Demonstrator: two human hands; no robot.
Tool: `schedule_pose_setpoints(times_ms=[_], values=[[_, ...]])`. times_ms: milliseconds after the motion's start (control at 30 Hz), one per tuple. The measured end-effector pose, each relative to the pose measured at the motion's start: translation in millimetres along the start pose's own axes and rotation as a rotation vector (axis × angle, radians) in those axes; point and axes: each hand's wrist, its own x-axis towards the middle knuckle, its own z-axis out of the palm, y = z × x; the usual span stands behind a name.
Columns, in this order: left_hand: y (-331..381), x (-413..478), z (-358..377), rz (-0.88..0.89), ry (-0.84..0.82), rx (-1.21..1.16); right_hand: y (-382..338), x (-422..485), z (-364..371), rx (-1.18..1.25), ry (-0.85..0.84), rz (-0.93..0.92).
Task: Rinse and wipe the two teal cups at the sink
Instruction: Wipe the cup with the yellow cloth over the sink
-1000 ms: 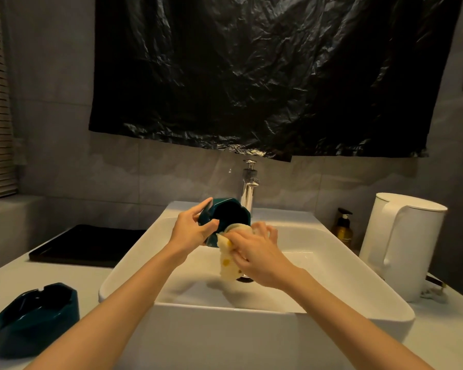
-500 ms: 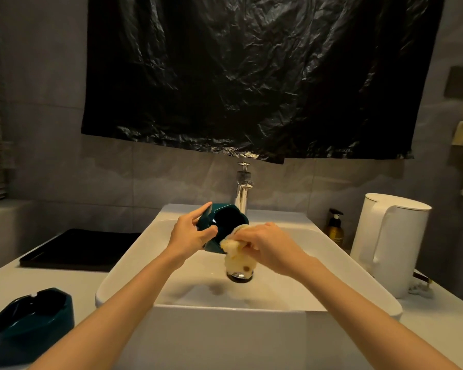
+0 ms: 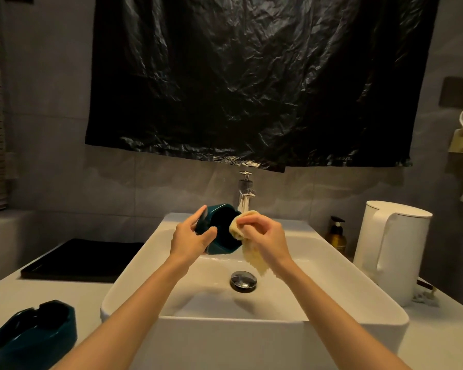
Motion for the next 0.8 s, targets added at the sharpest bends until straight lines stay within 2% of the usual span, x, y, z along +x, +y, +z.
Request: schedule_pose_setpoints(times_ms=[133, 300, 433, 533, 667, 800], values=[[1, -1, 0, 0.027, 0.013, 0.035, 9, 8, 12, -0.343, 0.009, -0.085], [1, -2, 3, 0.089, 0.001, 0.097, 10, 6, 19, -0.733, 0.319, -0.215], [2, -5, 5, 0.141, 0.016, 0.179, 10, 3, 16, -0.939, 0.371, -0.157], [2, -7, 4, 0.162, 0.037, 0.204, 8, 4, 15, -1.047, 0.230, 0.043], [1, -8, 3, 0.172, 0.021, 0.262, 11, 4, 18, -0.890, 0.038, 0.316], [-2, -8, 5, 0.187, -0.024, 0.320, 15, 5, 19, -0.338, -0.154, 0.499]])
